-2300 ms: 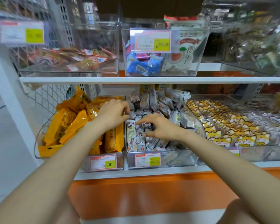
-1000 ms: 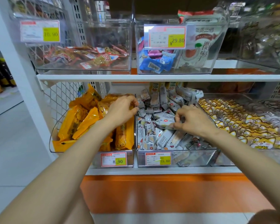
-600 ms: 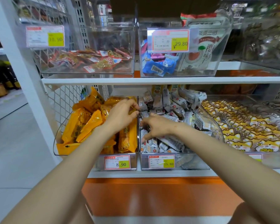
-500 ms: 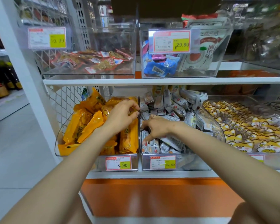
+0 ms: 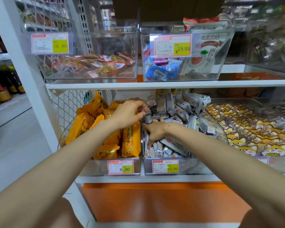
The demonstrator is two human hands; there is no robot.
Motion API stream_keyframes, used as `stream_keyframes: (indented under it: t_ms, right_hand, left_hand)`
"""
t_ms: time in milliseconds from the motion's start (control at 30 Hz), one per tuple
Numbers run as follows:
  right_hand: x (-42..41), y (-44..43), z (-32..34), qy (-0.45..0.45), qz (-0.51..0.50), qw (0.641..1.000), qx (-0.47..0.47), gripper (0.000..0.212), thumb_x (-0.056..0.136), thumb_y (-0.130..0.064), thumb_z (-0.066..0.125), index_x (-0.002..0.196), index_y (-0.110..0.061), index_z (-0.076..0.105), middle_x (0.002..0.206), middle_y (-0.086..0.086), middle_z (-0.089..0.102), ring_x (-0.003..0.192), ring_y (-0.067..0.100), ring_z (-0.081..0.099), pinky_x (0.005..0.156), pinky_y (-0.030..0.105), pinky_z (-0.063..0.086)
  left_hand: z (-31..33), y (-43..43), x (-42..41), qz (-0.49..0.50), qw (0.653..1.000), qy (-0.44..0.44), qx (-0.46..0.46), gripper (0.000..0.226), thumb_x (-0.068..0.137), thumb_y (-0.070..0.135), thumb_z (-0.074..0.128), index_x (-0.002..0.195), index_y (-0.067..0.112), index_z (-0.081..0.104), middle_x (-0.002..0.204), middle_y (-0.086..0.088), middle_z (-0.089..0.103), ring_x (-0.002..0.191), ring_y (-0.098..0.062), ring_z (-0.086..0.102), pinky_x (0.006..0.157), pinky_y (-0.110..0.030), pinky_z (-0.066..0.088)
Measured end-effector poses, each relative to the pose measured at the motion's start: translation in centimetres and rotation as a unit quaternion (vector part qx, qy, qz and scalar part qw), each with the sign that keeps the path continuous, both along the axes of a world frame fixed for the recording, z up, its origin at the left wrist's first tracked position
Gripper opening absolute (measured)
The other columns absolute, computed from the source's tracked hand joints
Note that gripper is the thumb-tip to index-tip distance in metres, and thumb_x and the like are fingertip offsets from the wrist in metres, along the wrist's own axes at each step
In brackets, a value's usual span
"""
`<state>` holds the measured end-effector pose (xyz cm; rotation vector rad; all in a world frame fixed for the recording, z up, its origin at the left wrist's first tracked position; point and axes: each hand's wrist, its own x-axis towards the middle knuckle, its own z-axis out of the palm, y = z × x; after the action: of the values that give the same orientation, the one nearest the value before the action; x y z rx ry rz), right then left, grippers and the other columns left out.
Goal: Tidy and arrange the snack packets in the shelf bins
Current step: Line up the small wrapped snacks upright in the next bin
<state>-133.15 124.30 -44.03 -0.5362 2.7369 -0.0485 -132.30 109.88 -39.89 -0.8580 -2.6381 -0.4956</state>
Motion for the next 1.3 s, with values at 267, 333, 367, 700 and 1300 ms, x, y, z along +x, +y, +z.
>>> stream_keyframes:
  t_ms: [267,333,367,700,1300]
  right_hand:
    - [3.9,4.2,1.6,0.15,-0.07,0.924,-0.345,0.038,0.07,-0.02,0.082,0.096,-0.022,0.054,0.094,-0.001,0.058,0.071,0.01,0.049,0.061,0.025,0.036]
    - [5.1,5.9,2.6,0.226,-0.111,0.897,-0.363,0.029,0.074,-0.026,0.078,0.097,-0.024,0.06,0.098,0.0,0.058,0.08,0.013,0.051,0.065,0.024,0.035]
    - [5.8,6.7,3.1,0.253,-0.135,0.884,-0.369,0.024,0.076,-0.027,0.077,0.094,-0.024,0.062,0.095,0.001,0.059,0.077,0.013,0.051,0.062,0.023,0.036]
    - [9.9,10.9,2.0,0.209,-0.187,0.903,-0.327,0.025,0.071,-0.02,0.08,0.075,-0.025,0.056,0.078,-0.003,0.063,0.07,0.015,0.054,0.062,0.029,0.041]
    - [9.0,7.7,-0.4,0.307,-0.122,0.943,-0.028,0.062,0.074,-0.055,0.066,0.114,-0.019,0.035,0.117,0.003,0.054,0.101,0.026,0.055,0.089,0.037,0.034]
  left_hand:
    - [0.7,0.4,-0.2,-0.017,0.997,-0.017,-0.07,0.016,0.089,0.023,0.058,0.104,0.02,0.062,0.111,0.0,0.064,0.104,-0.018,0.056,0.083,-0.032,0.045]
    - [0.9,1.1,-0.2,-0.036,0.992,-0.025,-0.118,0.015,0.088,0.024,0.059,0.102,0.019,0.061,0.107,0.0,0.065,0.1,-0.018,0.057,0.075,-0.027,0.04]
    - [0.9,1.6,-0.2,-0.046,0.985,-0.033,-0.161,0.016,0.088,0.027,0.06,0.101,0.019,0.061,0.104,0.001,0.065,0.098,-0.017,0.057,0.073,-0.026,0.038]
    - [0.0,6.6,-0.1,-0.056,0.882,-0.261,-0.387,0.074,0.08,0.039,0.07,0.138,0.009,0.035,0.132,-0.009,0.049,0.112,-0.024,0.048,0.082,-0.026,0.036]
    - [-1.3,7.1,1.1,-0.03,0.949,-0.216,-0.23,0.08,0.071,0.037,0.079,0.133,0.005,0.039,0.119,-0.009,0.056,0.105,-0.025,0.051,0.079,-0.027,0.04]
